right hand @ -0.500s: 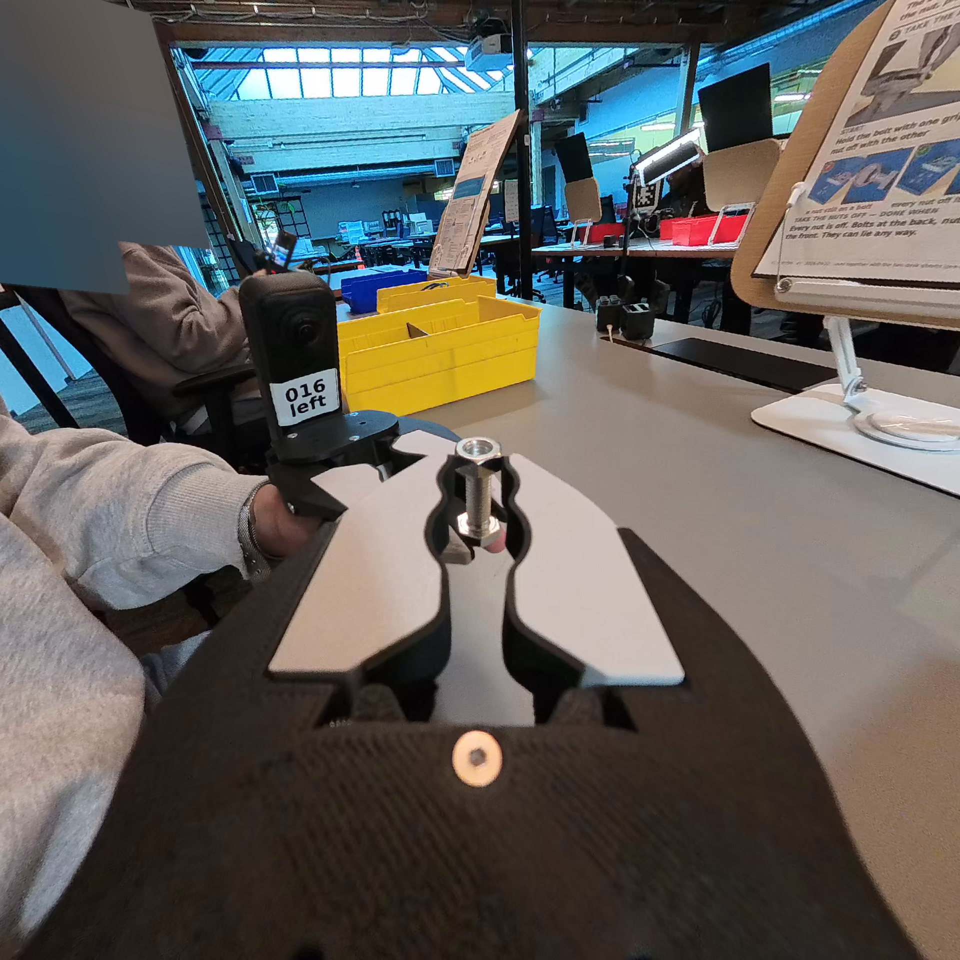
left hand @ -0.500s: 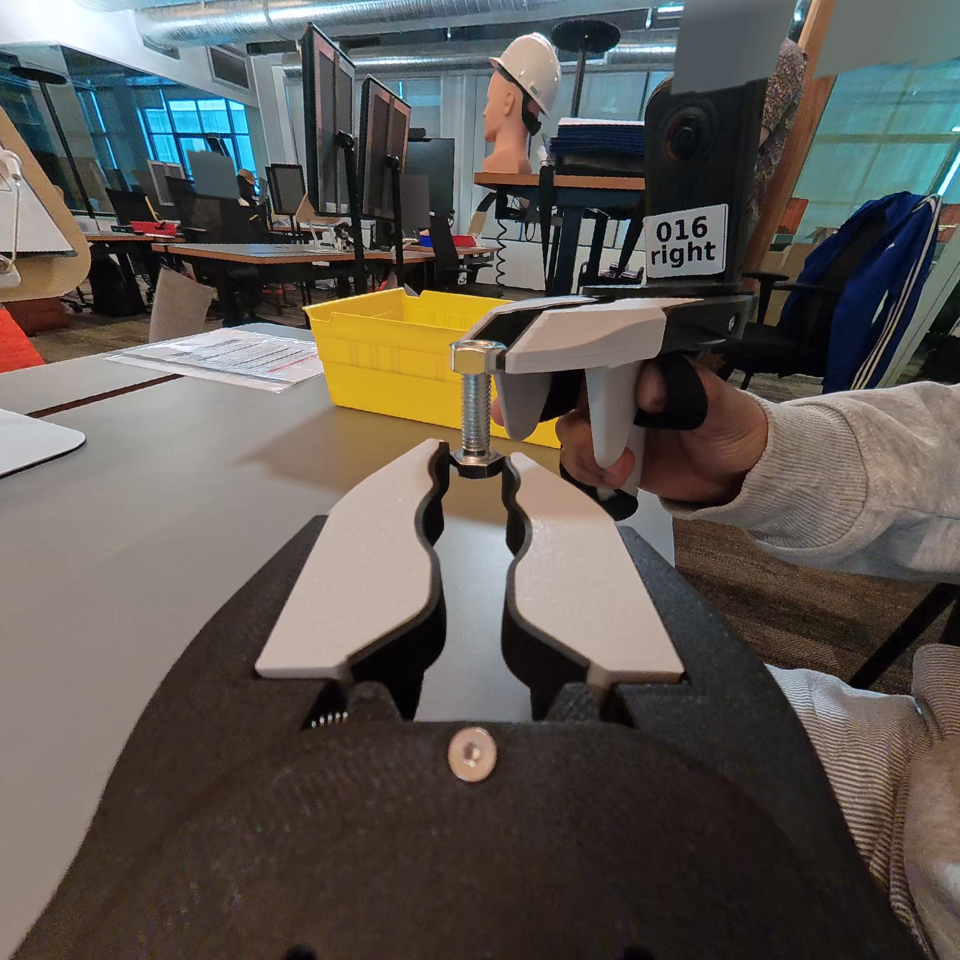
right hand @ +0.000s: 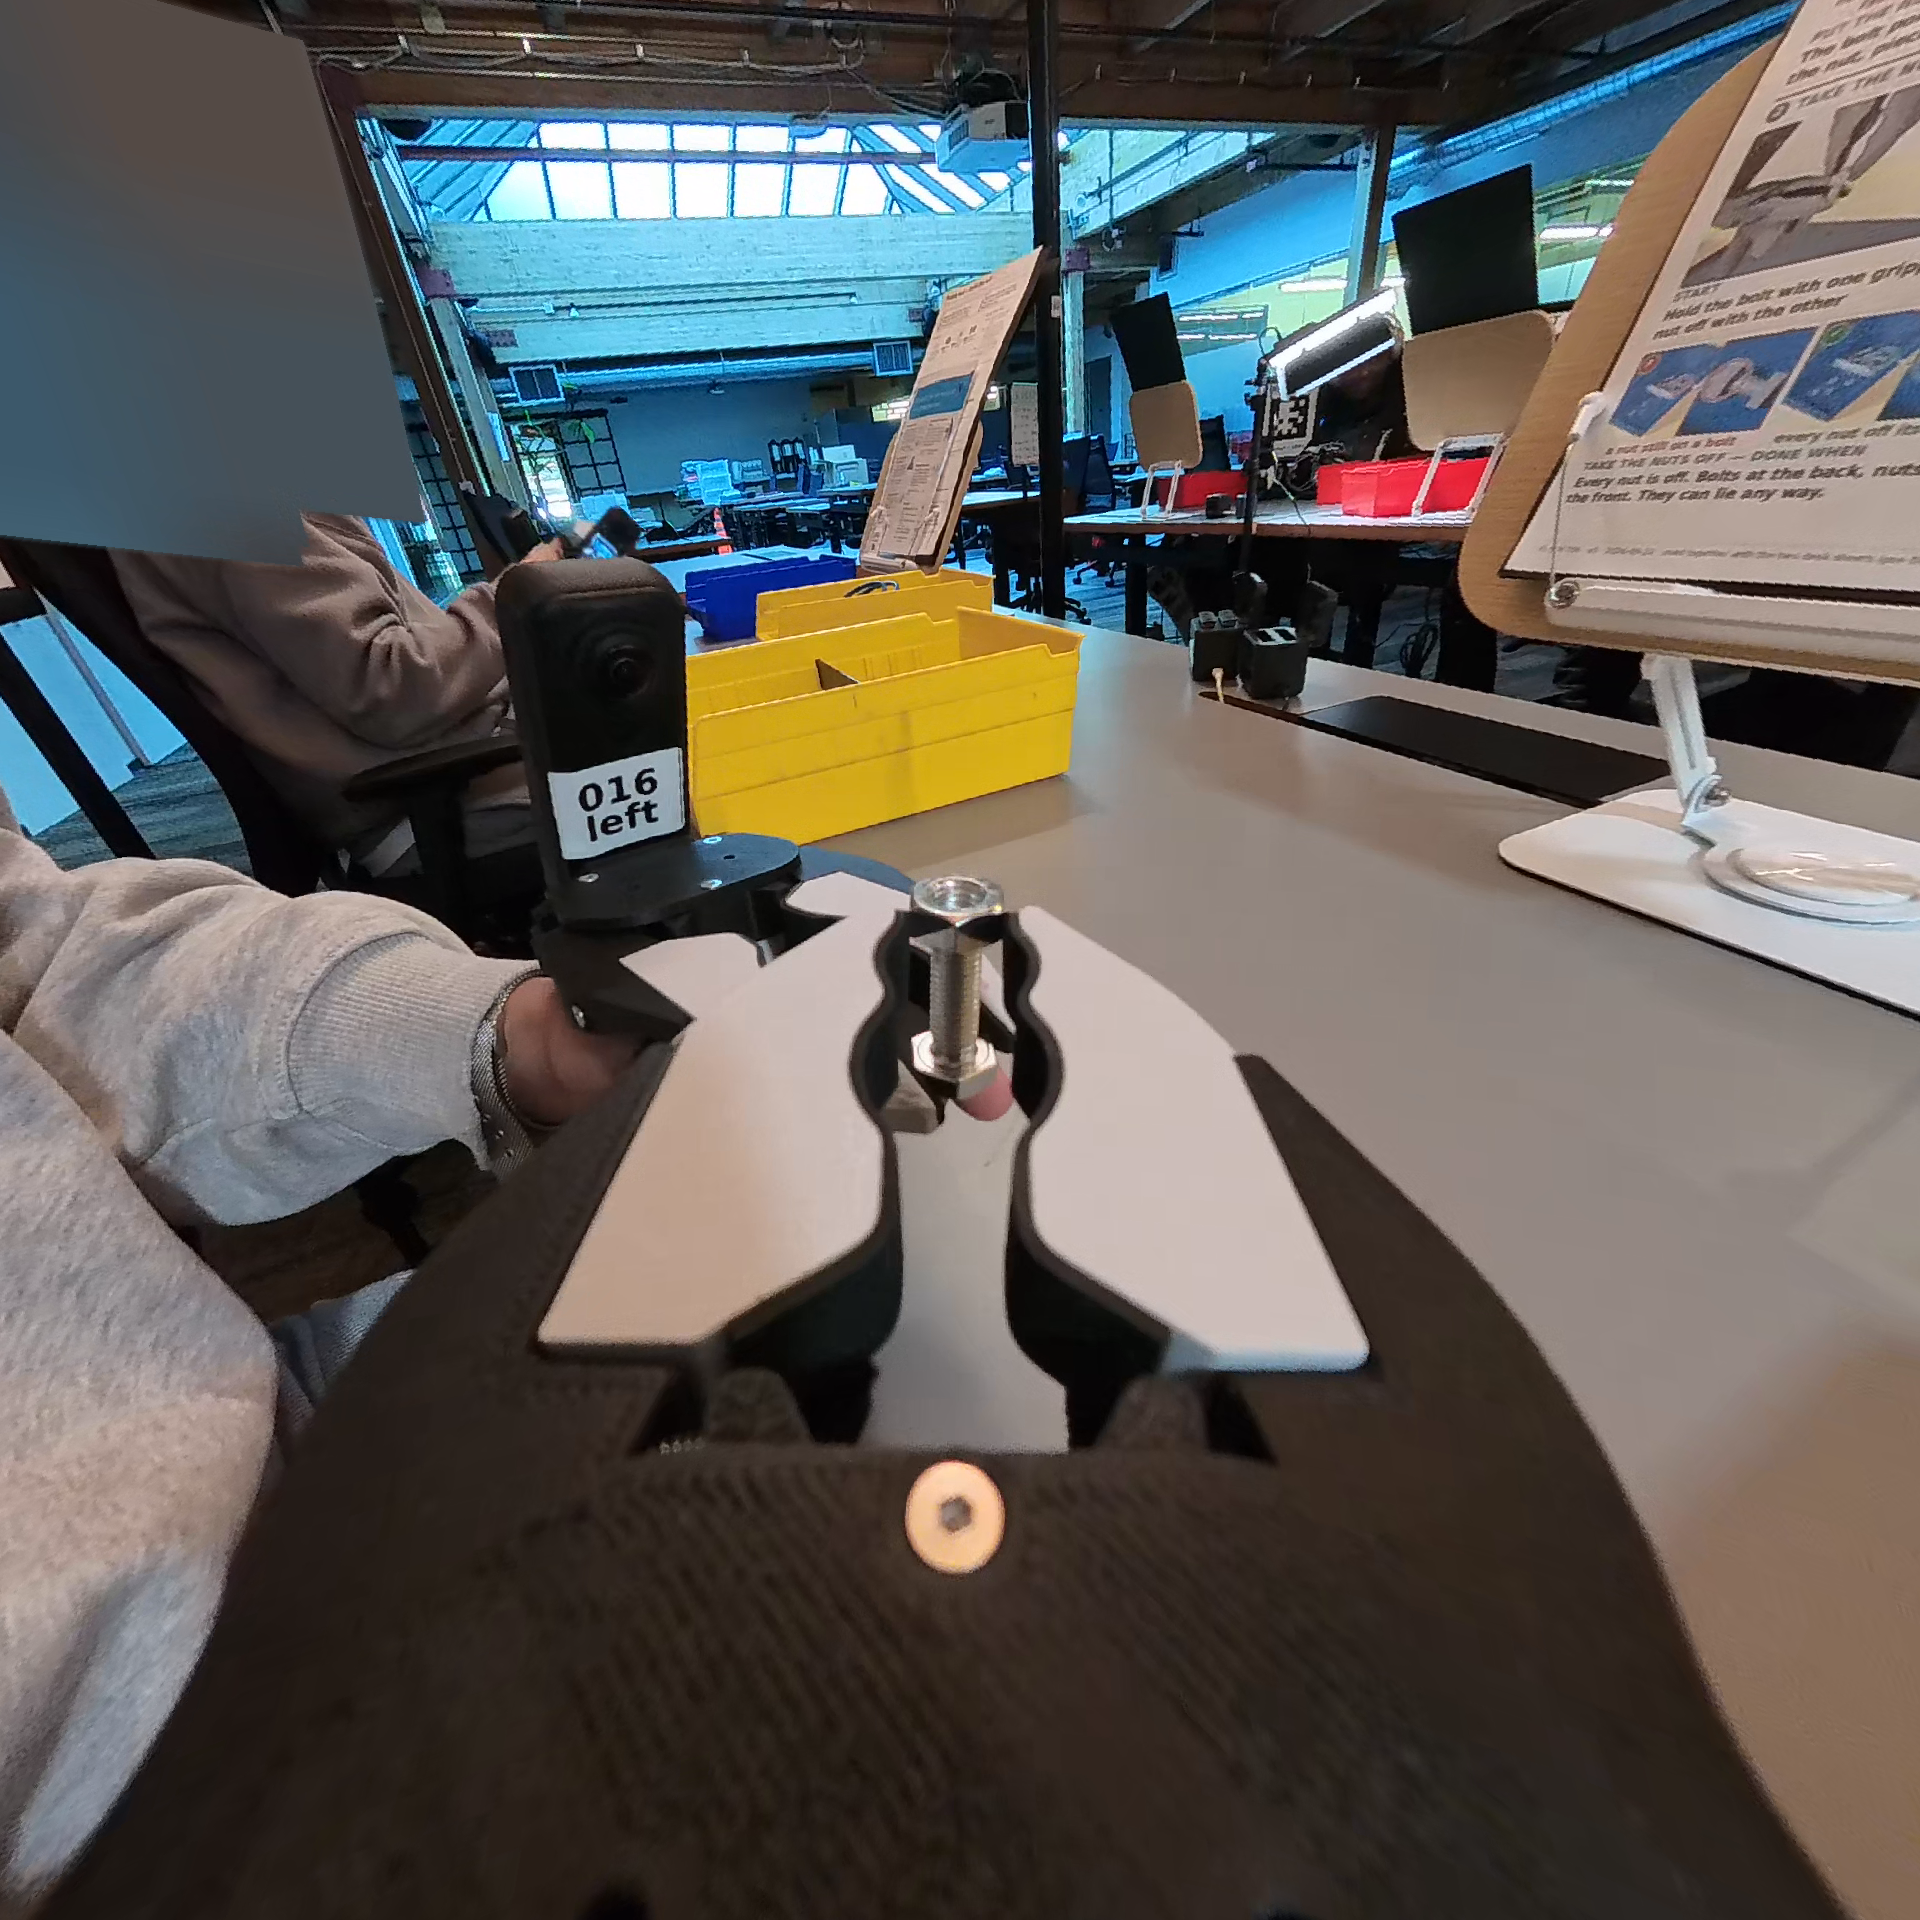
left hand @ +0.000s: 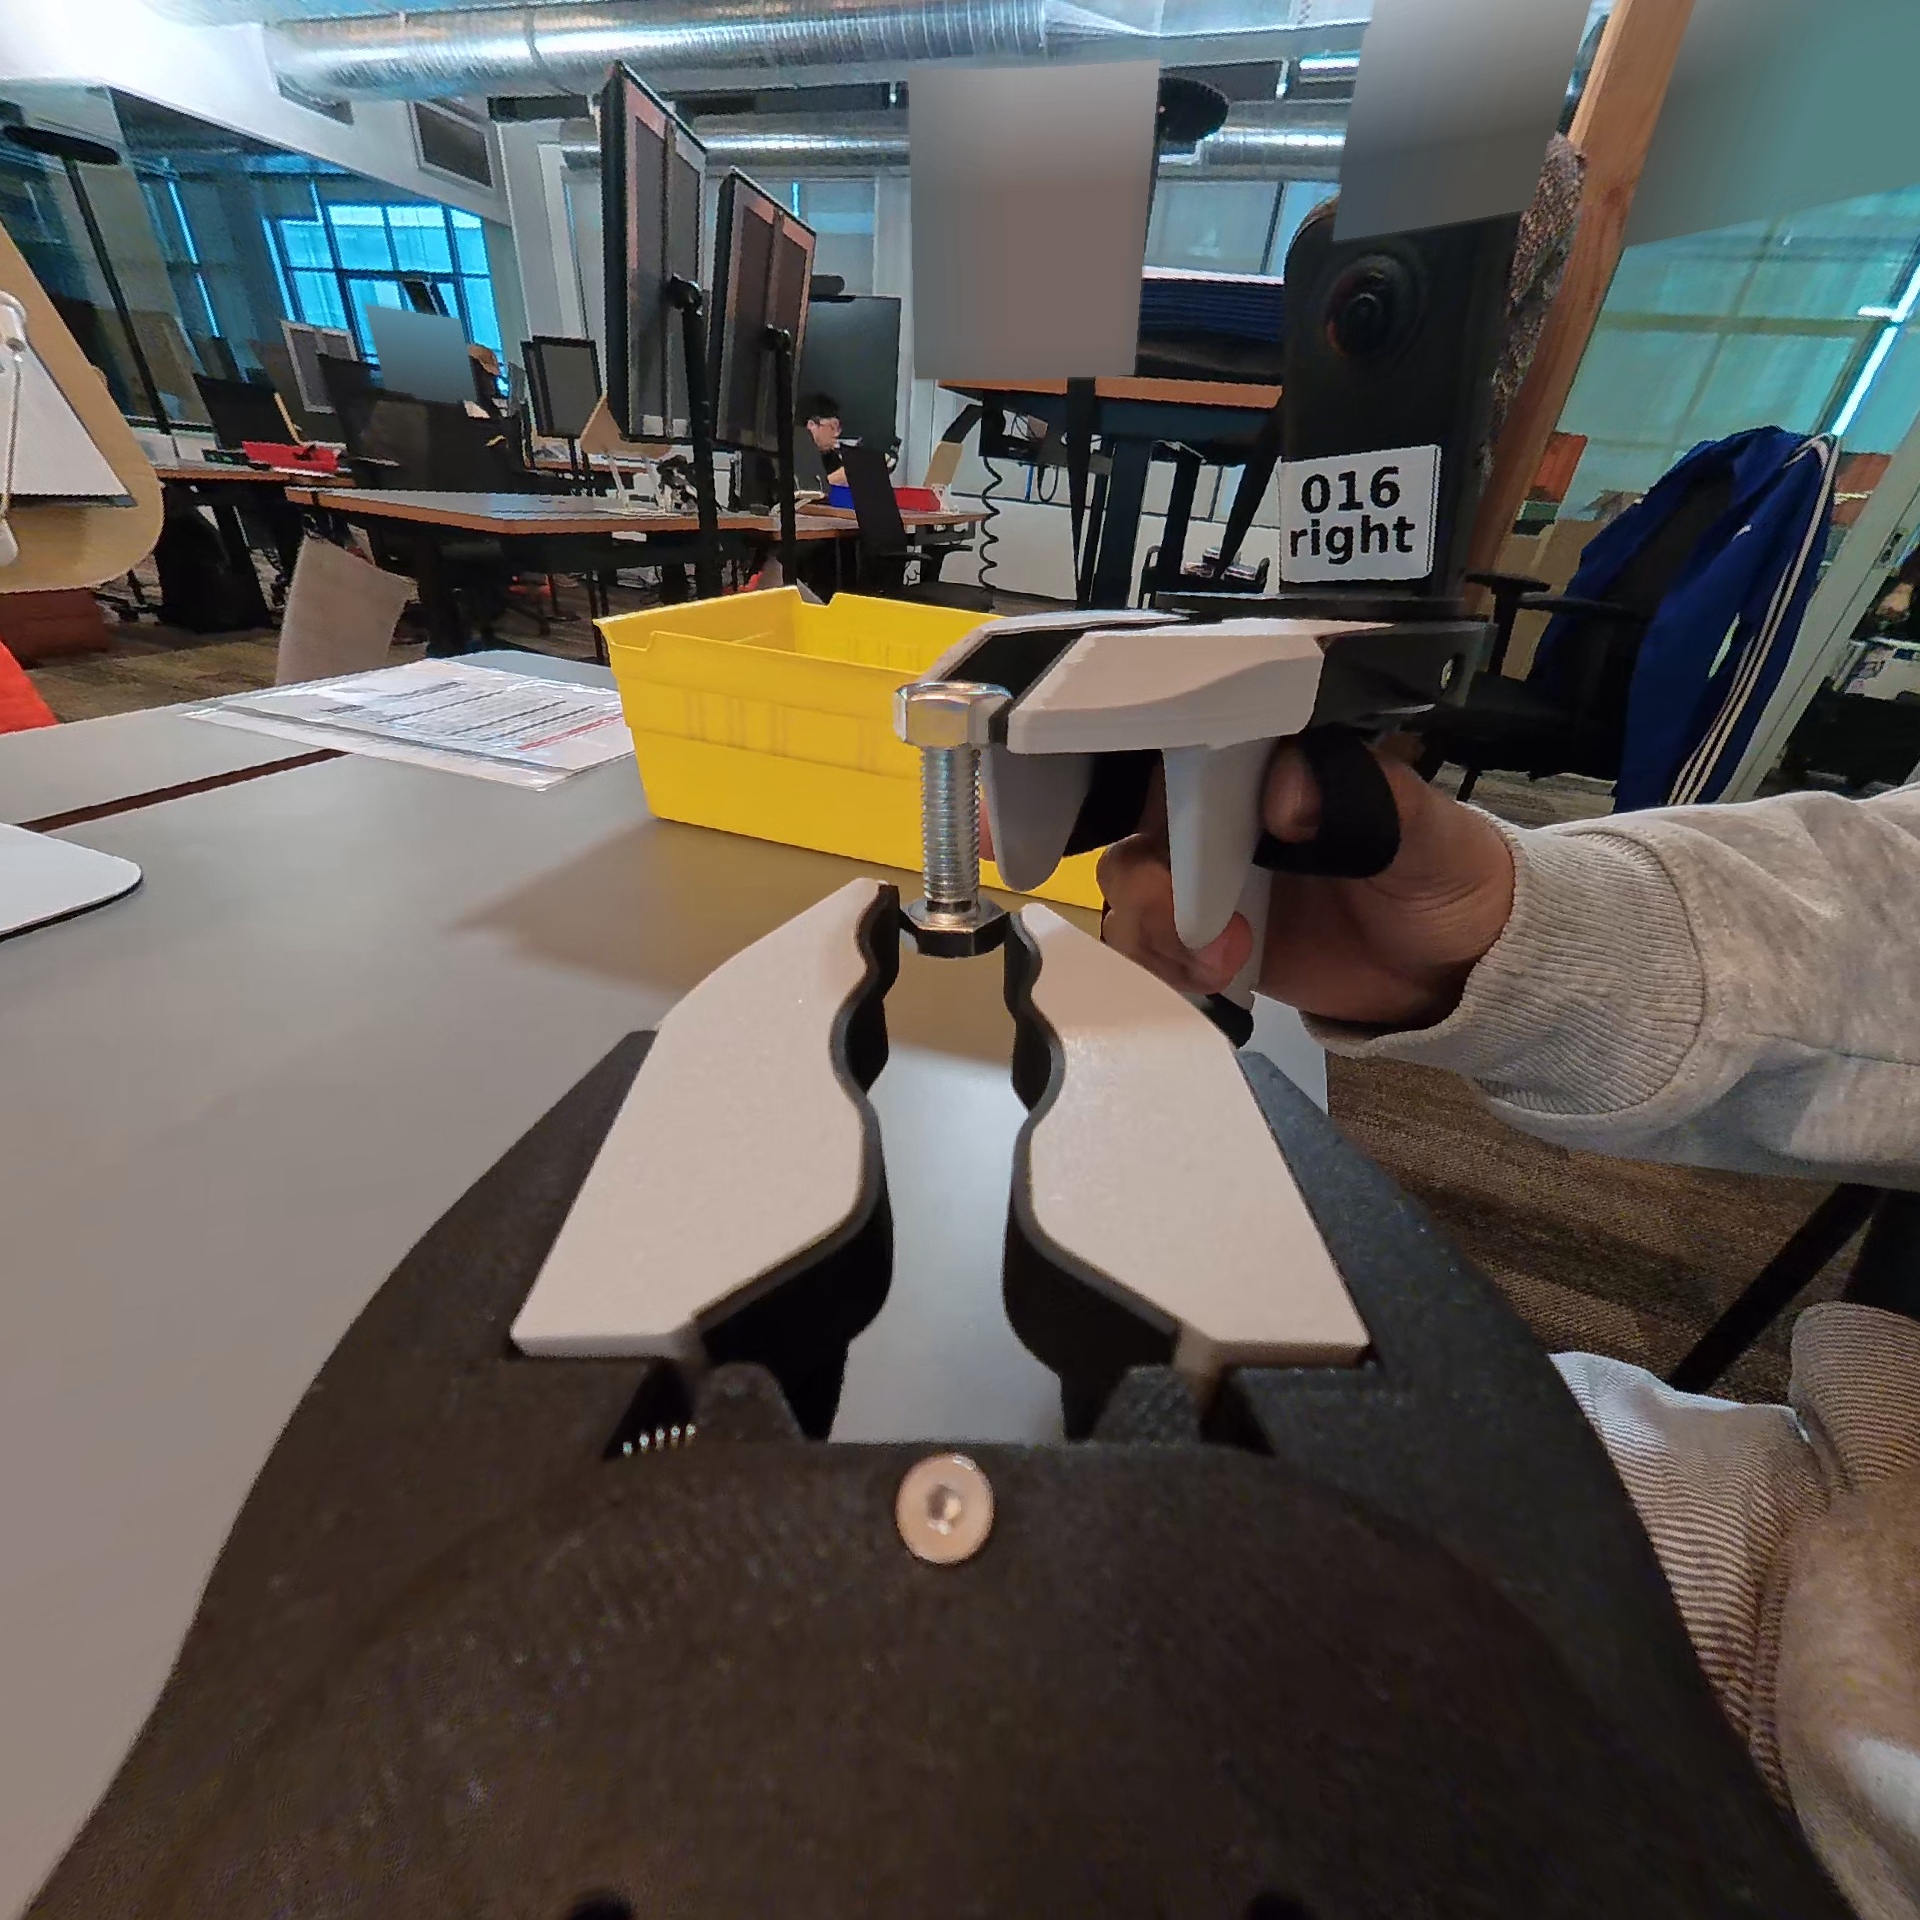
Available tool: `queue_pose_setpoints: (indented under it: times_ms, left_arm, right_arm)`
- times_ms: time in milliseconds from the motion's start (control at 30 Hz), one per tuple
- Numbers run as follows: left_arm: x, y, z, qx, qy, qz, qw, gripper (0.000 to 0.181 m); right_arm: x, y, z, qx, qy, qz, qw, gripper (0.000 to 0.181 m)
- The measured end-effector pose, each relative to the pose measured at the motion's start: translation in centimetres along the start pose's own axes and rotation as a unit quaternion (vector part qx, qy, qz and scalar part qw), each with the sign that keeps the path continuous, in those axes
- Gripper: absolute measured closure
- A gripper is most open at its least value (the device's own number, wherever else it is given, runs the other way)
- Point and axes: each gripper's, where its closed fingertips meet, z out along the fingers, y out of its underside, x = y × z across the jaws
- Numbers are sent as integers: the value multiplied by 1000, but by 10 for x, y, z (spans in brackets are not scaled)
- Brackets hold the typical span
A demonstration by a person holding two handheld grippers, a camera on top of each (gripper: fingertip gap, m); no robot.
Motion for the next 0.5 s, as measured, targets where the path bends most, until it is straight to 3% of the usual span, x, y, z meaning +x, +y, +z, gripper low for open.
queue_pose_setpoints:
  times_ms: [500]
  left_arm:
    - [-6, -2, -2, 7, -9, -13, 1000, 160]
  right_arm:
    - [-4, -2, 1, 7, -8, -9, 1000, 157]
